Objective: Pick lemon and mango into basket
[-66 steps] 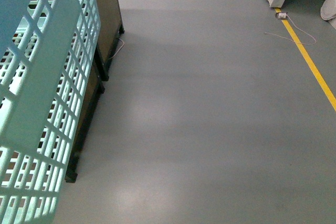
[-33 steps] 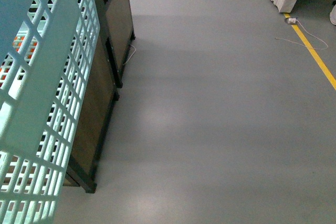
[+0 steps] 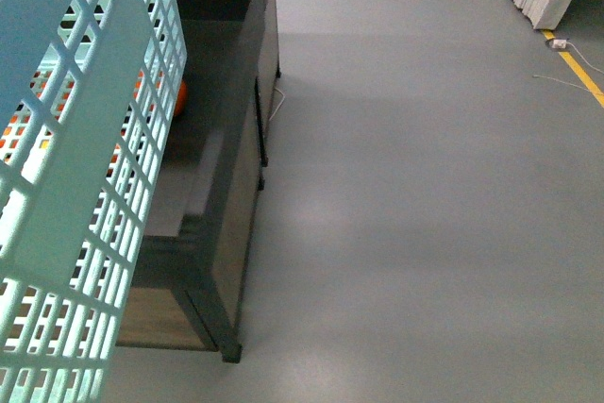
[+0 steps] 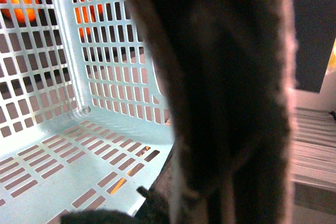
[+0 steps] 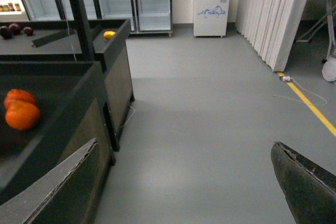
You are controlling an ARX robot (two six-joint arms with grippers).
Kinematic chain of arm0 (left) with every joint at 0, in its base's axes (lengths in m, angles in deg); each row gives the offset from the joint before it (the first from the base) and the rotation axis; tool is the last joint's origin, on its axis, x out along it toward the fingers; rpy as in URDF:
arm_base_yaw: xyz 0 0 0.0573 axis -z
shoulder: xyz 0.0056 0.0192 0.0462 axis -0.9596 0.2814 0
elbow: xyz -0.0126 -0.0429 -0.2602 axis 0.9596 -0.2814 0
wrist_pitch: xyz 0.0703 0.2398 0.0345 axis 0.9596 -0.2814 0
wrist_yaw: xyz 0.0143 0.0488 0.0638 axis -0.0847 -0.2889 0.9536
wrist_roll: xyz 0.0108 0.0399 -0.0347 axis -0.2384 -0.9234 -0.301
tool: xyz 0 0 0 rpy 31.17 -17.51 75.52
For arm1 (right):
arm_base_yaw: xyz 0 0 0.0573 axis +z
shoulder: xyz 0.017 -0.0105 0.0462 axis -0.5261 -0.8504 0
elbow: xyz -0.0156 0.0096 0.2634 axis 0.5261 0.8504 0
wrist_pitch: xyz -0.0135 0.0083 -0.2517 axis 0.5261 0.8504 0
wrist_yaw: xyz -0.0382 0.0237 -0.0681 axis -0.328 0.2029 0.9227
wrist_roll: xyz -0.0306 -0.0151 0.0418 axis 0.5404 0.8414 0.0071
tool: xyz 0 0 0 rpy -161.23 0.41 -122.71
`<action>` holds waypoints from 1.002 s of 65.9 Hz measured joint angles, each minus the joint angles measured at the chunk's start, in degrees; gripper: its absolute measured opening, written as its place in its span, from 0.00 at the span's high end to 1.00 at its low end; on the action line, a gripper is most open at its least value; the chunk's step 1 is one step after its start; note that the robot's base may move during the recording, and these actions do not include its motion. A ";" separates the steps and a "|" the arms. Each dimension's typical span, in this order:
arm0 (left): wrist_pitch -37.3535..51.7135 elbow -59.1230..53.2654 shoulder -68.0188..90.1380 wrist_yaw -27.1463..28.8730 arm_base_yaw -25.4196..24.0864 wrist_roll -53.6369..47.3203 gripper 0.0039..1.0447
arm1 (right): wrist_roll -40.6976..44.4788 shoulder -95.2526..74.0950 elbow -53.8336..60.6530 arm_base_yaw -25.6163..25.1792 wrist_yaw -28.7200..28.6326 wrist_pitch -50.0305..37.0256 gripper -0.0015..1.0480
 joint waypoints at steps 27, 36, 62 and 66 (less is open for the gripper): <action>0.00 0.00 -0.02 0.07 -0.02 0.00 0.96 | 0.00 0.00 0.00 0.00 -0.11 0.02 0.08; 0.00 0.00 0.00 0.00 -0.02 -0.04 0.96 | 0.00 0.00 0.00 0.02 0.02 0.02 0.08; 0.00 0.00 -0.02 0.20 -0.04 0.00 0.96 | 0.02 0.00 0.00 0.00 -0.09 0.00 0.08; 0.00 0.00 -0.04 0.24 -0.04 -0.17 0.96 | -0.02 -0.02 0.00 0.00 0.02 0.02 0.08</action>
